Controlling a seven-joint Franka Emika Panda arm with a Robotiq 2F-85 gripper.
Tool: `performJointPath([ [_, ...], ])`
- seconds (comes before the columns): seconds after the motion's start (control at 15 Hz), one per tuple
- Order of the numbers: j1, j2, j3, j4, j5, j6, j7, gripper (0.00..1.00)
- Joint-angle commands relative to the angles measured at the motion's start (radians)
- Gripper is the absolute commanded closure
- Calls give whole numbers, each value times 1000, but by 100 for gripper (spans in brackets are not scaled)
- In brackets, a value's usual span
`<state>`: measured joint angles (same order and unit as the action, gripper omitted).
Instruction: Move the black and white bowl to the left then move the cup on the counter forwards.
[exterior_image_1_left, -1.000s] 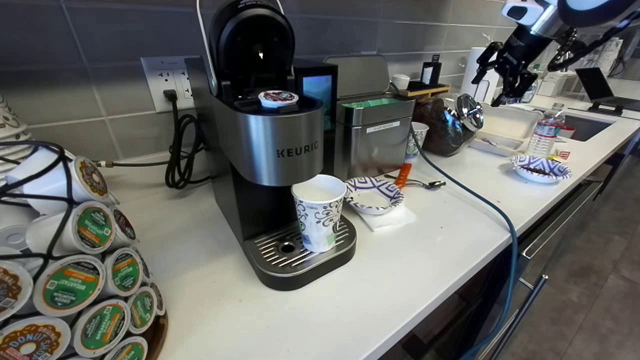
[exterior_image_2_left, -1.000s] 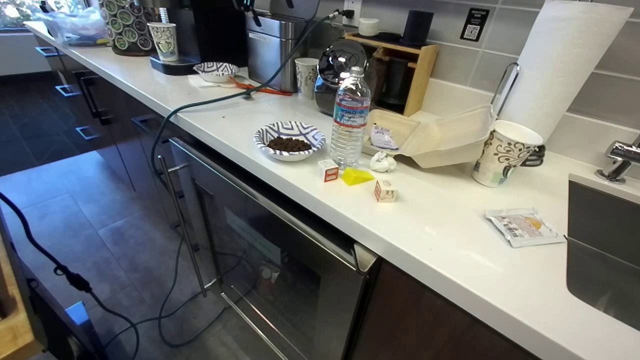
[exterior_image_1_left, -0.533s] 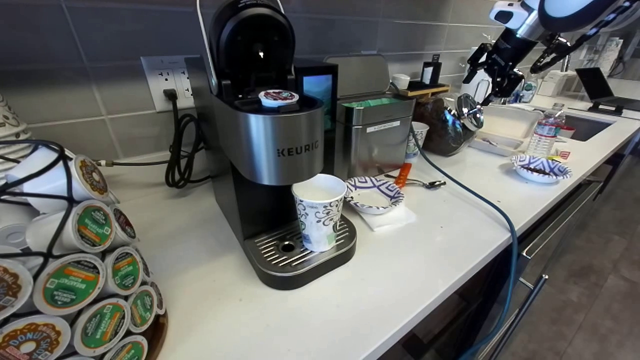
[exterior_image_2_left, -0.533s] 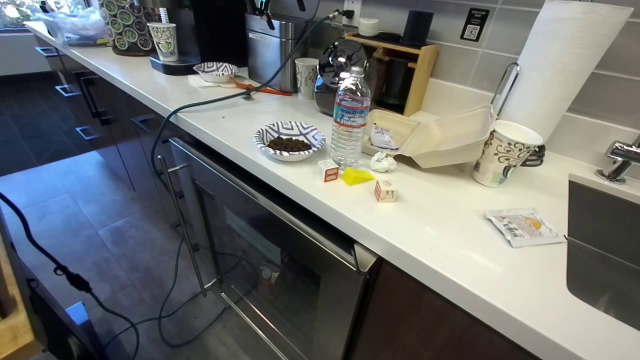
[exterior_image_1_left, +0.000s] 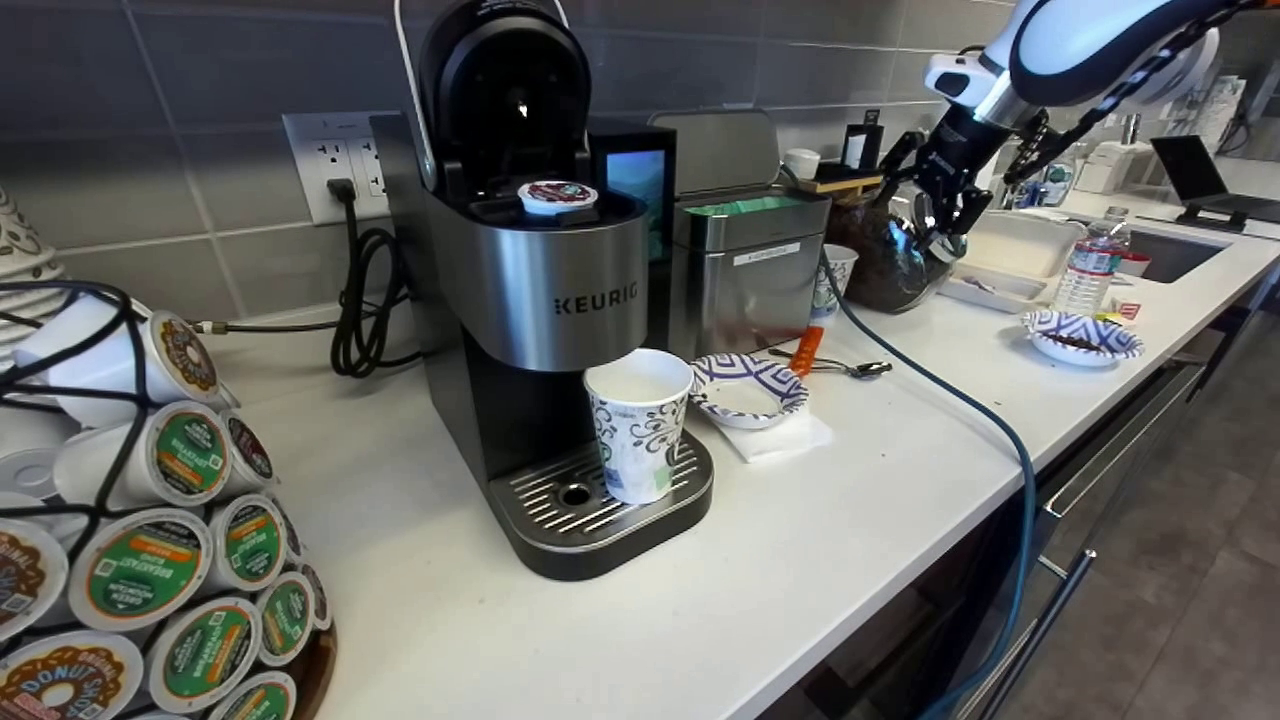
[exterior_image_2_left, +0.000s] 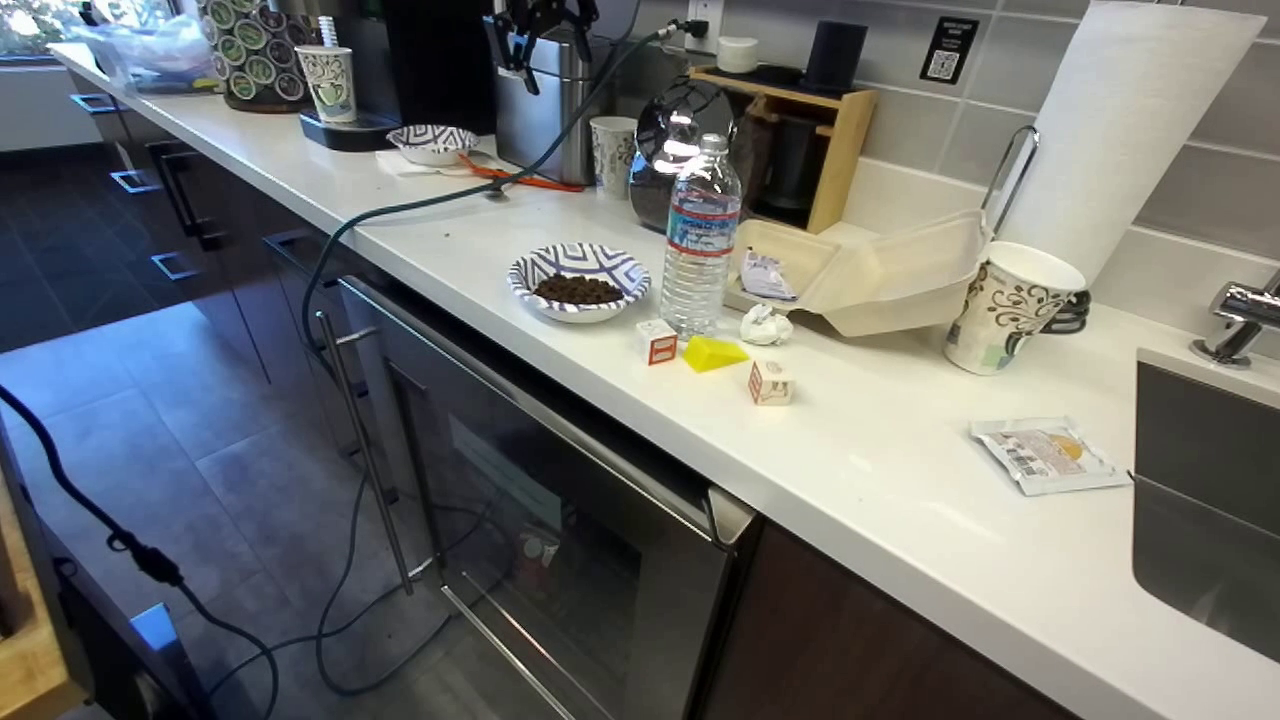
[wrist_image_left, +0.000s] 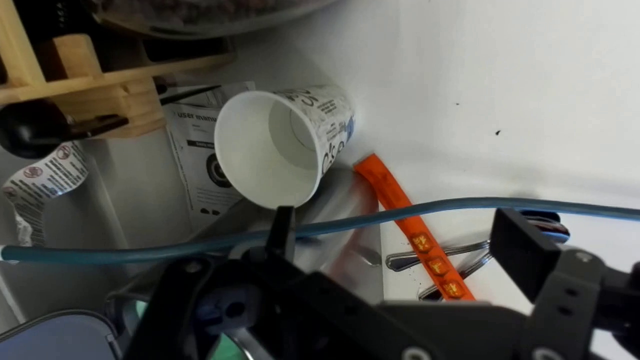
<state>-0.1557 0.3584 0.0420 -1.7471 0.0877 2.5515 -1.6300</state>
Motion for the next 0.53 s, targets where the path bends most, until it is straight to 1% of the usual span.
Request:
performJointPath([
  [0.0,-55,112,52,140,69,-91,-101,0],
  [0.07,-59,134,54,169,67,-118,-106,2],
  [0.2,-69,175,56,226,66,-172,-119,11],
  [0.33,-78,211,60,276,70,-201,-134,28],
  [0.4,-78,227,59,301,67,-211,-135,31],
  [0.47,-80,240,63,322,68,-214,-138,38],
])
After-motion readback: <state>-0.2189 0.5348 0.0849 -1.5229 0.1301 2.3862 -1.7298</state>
